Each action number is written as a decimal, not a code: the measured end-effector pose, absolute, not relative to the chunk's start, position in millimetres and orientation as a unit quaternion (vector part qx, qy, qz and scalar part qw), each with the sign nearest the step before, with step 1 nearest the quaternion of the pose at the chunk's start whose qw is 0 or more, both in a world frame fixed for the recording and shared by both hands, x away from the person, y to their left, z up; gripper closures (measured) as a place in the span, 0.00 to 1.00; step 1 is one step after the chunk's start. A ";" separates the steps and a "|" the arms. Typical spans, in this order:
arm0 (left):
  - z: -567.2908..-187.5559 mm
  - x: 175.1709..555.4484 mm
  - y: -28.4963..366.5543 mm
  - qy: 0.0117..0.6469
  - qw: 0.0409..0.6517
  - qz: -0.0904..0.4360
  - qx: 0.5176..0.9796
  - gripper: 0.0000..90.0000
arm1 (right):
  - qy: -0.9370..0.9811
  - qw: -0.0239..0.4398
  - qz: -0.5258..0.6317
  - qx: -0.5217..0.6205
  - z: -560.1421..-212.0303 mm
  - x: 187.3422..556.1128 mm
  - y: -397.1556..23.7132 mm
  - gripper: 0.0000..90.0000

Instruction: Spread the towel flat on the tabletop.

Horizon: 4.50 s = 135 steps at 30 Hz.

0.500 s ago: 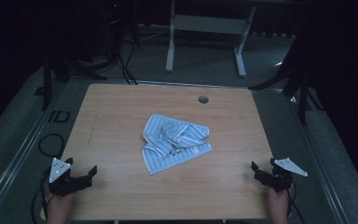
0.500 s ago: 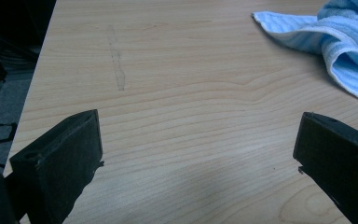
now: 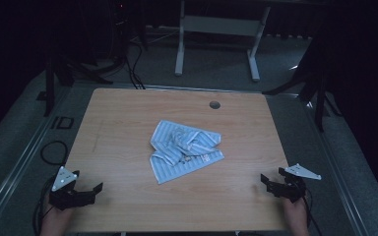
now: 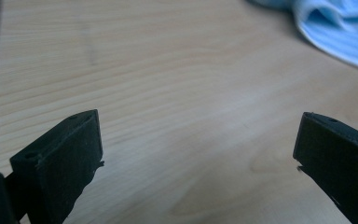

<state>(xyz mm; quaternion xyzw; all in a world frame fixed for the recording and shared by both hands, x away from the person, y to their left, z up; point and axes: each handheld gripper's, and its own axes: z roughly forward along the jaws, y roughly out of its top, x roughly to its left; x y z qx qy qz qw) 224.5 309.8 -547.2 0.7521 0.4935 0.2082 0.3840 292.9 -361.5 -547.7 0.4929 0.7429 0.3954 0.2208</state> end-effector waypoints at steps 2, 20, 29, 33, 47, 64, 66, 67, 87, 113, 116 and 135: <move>-545.9 228.2 308.4 0.482 0.374 0.173 0.773 0.01 | 0.773 0.209 0.374 0.468 -544.3 295.2 -358.2 0.15; -535.1 255.5 261.4 0.442 0.221 0.066 0.867 0.04 | 0.903 0.091 0.226 0.354 -527.4 315.3 -326.1 0.15; -530.5 269.8 233.0 0.430 0.168 0.068 0.885 0.04 | 0.930 0.059 0.145 0.334 -524.6 327.8 -305.1 0.15; -527.9 278.0 219.4 0.422 0.165 0.061 0.890 0.04 | 0.937 0.040 0.128 0.322 -522.1 333.6 -295.5 0.15; -513.2 296.0 167.4 0.365 0.194 0.085 0.907 0.16 | 0.954 0.080 0.148 0.249 -508.2 347.3 -261.8 0.46; -511.3 316.5 116.8 0.324 0.193 0.094 0.921 0.42 | 0.965 0.094 0.155 0.188 -496.5 386.6 -202.6 0.69; -511.5 318.7 111.6 0.322 0.196 0.098 0.921 0.42 | 0.965 0.092 0.163 0.182 -493.1 391.8 -194.9 0.69; -511.4 320.4 109.0 0.322 0.197 0.097 0.921 0.42 | 0.965 0.089 0.168 0.180 -491.1 395.2 -191.2 0.68; -522.6 373.1 60.3 0.333 0.169 0.127 0.919 0.42 | 0.971 0.084 0.145 0.172 -501.5 435.9 -134.2 0.61; -496.8 367.7 79.7 0.332 0.181 0.143 0.915 0.95 | 0.980 0.072 0.136 0.124 -485.2 390.5 -149.1 0.98; -492.8 368.0 84.5 0.337 0.190 0.134 0.913 0.95 | 0.979 0.075 0.139 0.128 -483.7 378.5 -159.2 0.98; -512.6 376.0 96.0 0.361 0.185 0.098 0.909 0.95 | 0.975 0.044 0.144 0.166 -503.8 301.5 -237.1 0.98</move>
